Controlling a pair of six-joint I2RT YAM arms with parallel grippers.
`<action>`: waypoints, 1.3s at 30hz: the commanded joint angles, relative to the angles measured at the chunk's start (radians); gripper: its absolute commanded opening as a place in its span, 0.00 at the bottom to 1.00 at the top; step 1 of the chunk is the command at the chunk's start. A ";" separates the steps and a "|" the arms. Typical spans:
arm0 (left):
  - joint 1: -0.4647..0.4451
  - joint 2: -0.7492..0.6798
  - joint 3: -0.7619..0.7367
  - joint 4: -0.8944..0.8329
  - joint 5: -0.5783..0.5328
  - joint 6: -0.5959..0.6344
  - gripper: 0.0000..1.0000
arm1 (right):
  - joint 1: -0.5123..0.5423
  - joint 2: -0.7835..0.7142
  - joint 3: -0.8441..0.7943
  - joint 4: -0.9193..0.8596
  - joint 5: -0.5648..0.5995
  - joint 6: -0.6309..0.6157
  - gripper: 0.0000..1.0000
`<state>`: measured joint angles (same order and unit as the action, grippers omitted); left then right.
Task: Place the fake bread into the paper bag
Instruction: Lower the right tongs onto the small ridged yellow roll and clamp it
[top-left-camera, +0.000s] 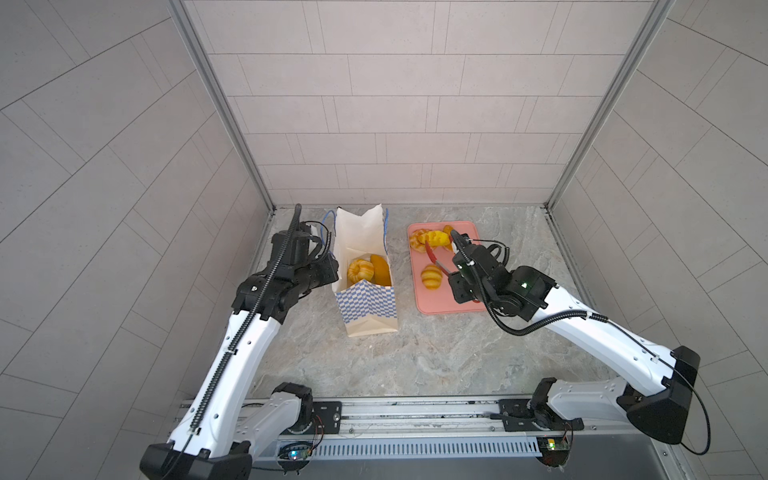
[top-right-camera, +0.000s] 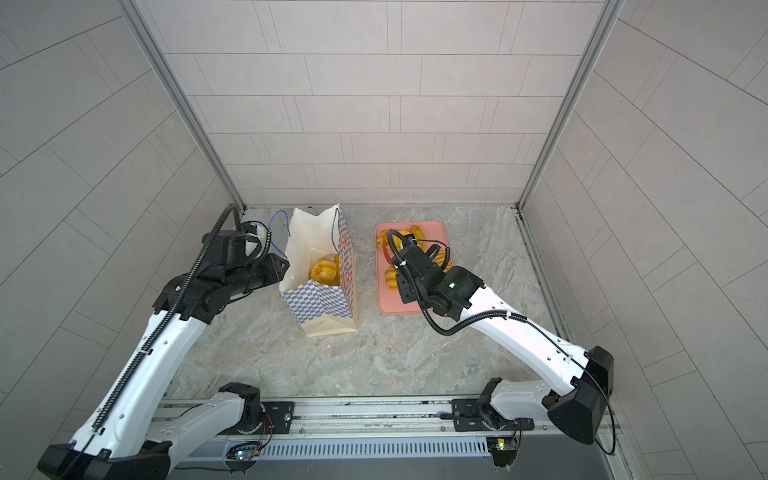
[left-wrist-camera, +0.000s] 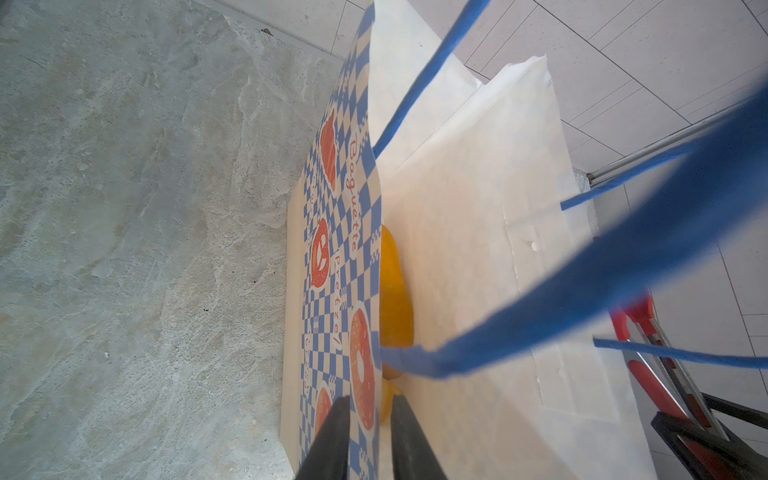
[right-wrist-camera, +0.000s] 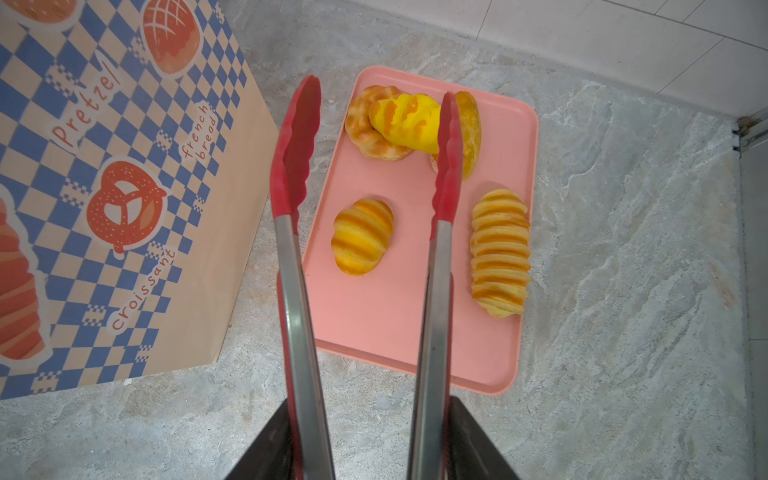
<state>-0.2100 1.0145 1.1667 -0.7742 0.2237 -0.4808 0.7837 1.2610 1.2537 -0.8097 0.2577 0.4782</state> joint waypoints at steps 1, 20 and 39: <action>-0.002 -0.002 -0.012 0.013 -0.004 0.008 0.25 | -0.006 -0.017 -0.012 0.041 0.002 0.028 0.54; -0.002 0.000 -0.035 0.029 -0.001 0.003 0.25 | -0.035 0.046 -0.149 0.146 -0.072 0.083 0.54; -0.002 0.008 -0.044 0.032 0.001 0.007 0.25 | -0.044 0.153 -0.173 0.176 -0.070 0.120 0.58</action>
<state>-0.2100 1.0176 1.1381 -0.7532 0.2241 -0.4812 0.7448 1.4078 1.0721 -0.6498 0.1642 0.5735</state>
